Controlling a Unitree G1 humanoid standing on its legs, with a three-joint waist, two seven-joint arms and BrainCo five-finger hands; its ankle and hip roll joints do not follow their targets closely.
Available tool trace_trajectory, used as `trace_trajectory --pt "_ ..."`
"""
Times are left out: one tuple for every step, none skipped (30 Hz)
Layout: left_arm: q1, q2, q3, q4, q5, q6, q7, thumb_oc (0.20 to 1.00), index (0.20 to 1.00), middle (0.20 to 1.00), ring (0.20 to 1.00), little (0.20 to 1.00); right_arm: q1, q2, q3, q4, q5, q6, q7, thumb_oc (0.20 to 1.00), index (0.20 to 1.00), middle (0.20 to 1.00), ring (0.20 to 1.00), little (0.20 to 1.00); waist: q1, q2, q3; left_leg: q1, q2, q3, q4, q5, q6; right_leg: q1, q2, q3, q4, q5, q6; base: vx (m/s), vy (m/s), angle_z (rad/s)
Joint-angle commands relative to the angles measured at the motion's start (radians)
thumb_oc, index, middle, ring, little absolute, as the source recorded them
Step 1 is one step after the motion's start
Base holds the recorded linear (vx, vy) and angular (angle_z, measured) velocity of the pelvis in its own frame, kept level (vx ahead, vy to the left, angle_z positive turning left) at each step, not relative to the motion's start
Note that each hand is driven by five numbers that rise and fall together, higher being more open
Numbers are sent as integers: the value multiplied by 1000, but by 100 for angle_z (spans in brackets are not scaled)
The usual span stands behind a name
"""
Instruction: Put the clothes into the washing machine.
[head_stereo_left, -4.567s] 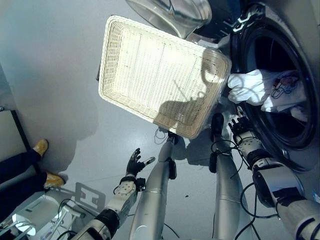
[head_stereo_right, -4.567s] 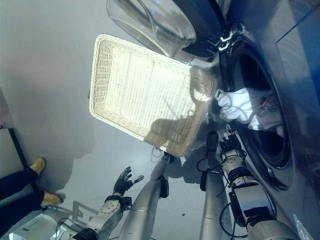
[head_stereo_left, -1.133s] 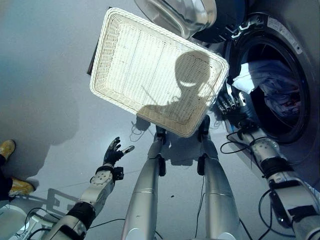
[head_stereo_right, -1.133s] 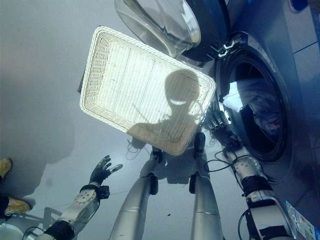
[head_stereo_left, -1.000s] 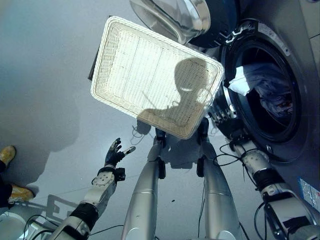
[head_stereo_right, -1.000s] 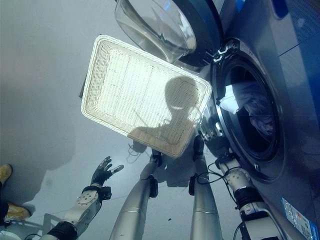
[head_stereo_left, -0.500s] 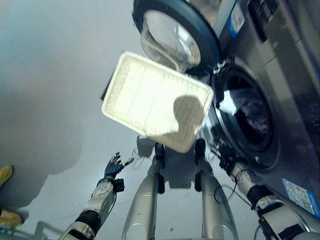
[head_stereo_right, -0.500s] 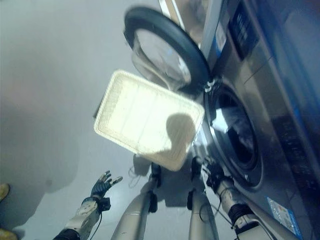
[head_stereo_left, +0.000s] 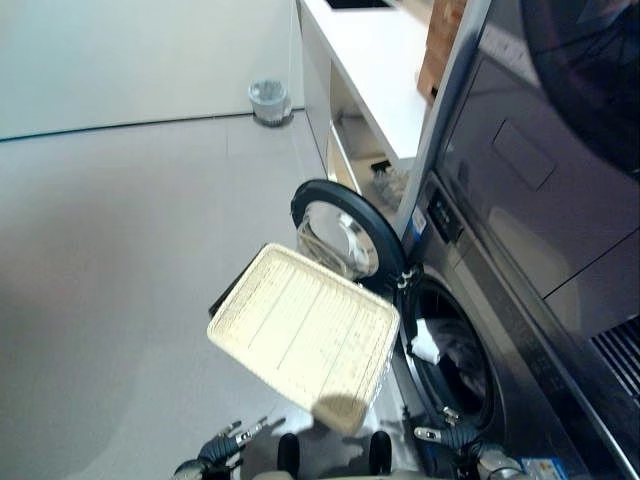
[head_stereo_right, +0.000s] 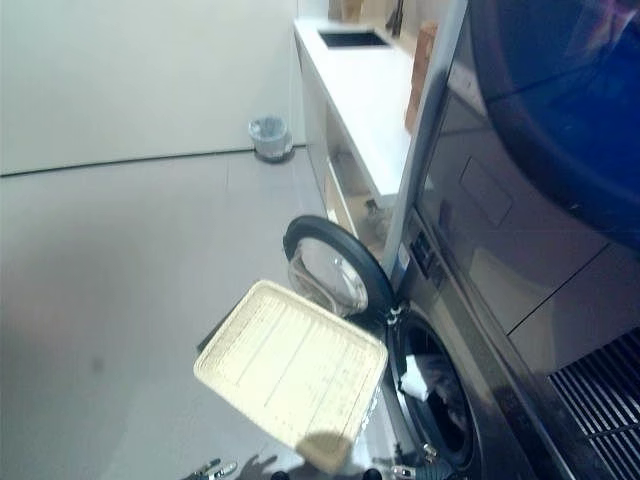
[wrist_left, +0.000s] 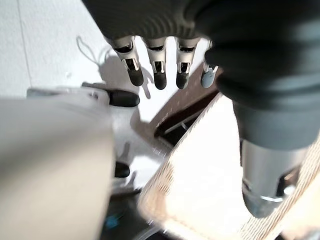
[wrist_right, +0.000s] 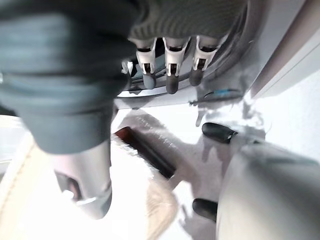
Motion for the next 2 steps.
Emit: trace_trajectory --pt "-56 -26 -17 26 58 18 -6 1000 1000 1000 1000 1000 -48 -16 39 12 -111 35 15 1000 1000 1000 1000 1000 5 12 15 22 -60 30 29 -78 23 2 66 18 103 -100 7 111 -67 9" --pt "-54 -33 -13 27 57 17 5 1000 1000 1000 1000 1000 -47 -16 50 18 -134 46 18 1000 1000 1000 1000 1000 7 9 7 37 -63 23 26 -83 23 20 70 18 90 -99 5 131 -83 11"
